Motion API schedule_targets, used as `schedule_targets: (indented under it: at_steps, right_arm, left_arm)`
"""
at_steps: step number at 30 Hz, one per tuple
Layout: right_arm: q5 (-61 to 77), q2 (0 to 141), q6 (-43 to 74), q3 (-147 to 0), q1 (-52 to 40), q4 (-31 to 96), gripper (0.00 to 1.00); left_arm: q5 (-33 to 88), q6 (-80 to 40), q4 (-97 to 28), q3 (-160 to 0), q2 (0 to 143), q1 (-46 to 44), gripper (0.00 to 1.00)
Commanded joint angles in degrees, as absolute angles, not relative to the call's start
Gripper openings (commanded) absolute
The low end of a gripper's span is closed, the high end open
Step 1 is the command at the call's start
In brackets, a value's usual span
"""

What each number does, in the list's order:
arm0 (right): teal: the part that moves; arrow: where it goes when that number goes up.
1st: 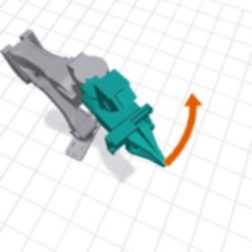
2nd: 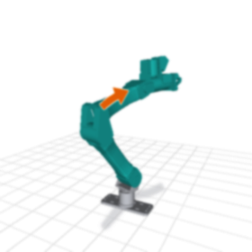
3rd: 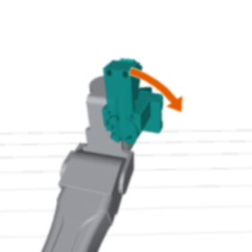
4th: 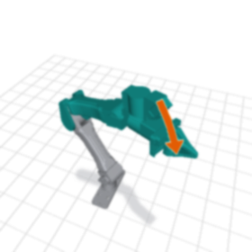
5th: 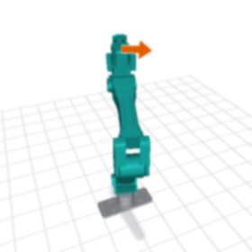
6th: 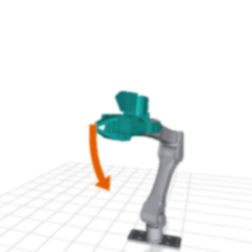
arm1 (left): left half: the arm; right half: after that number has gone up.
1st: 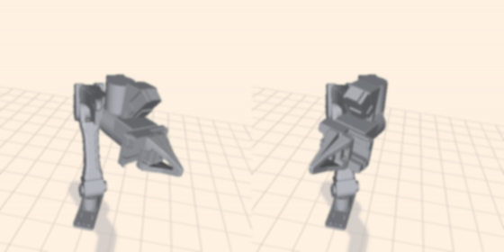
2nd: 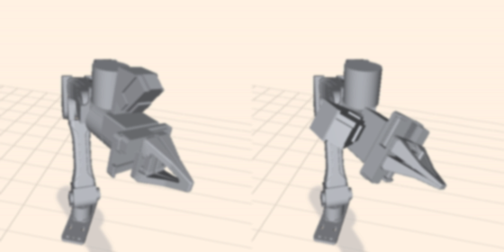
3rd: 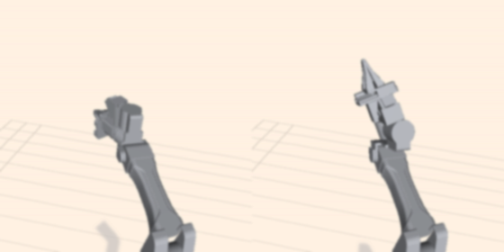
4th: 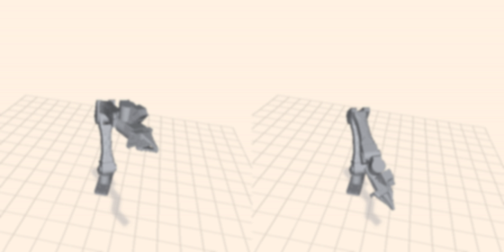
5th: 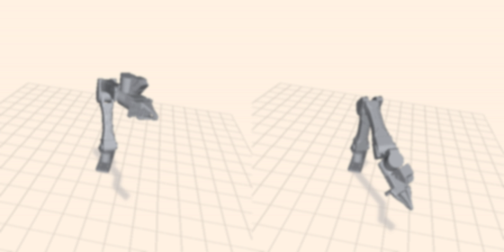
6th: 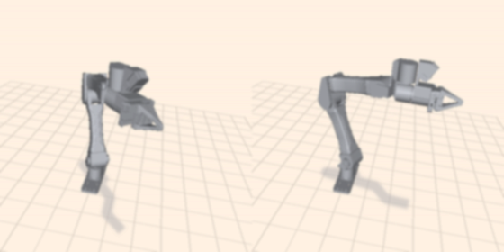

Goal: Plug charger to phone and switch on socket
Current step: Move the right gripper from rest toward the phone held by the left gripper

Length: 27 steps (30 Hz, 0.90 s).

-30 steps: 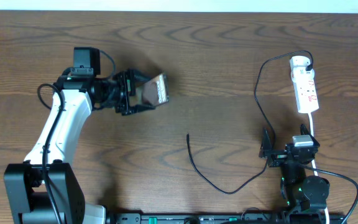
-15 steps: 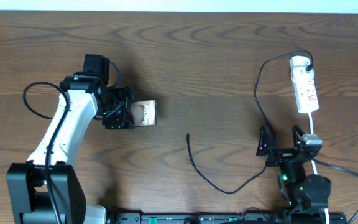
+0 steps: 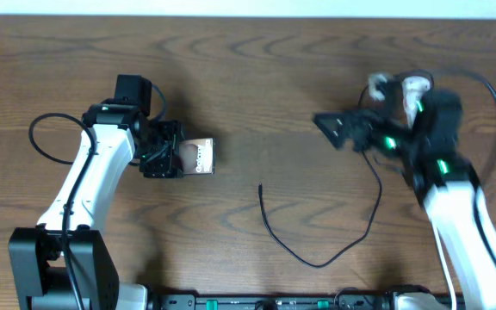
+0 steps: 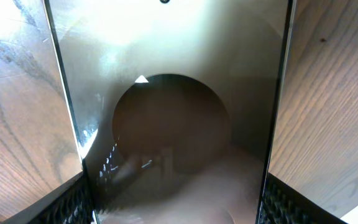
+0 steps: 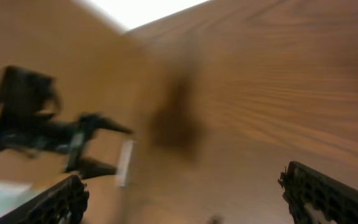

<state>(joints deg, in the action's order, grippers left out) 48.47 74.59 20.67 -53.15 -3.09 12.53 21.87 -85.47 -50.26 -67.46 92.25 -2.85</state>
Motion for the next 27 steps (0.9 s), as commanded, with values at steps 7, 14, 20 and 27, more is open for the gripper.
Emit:
schedule_targets:
  at_steps: [7,14,20,27]
  right_arm:
    - [70.0,98.17,24.53,-64.79,-17.45,-3.6,0.99]
    - [41.3,100.53,26.63,-64.58,-34.74,-4.08,0.99]
    - [27.11,100.53,34.72,-64.58,-36.8,1.56,0.96]
    - [38.37,103.79,39.4,-64.38,-36.34,-3.18,0.91]
  left_arm:
    - [21.56,-85.12,-50.5,-68.79,90.98,-2.98,0.07]
    - [21.58,-85.14,-50.5,-68.79,90.98,-2.98,0.07]
    - [21.61,-85.14,-50.52,-68.79,90.98,-2.98,0.07]
    - [23.09,-86.19,-50.3,-68.79,90.98,-2.98,0.07]
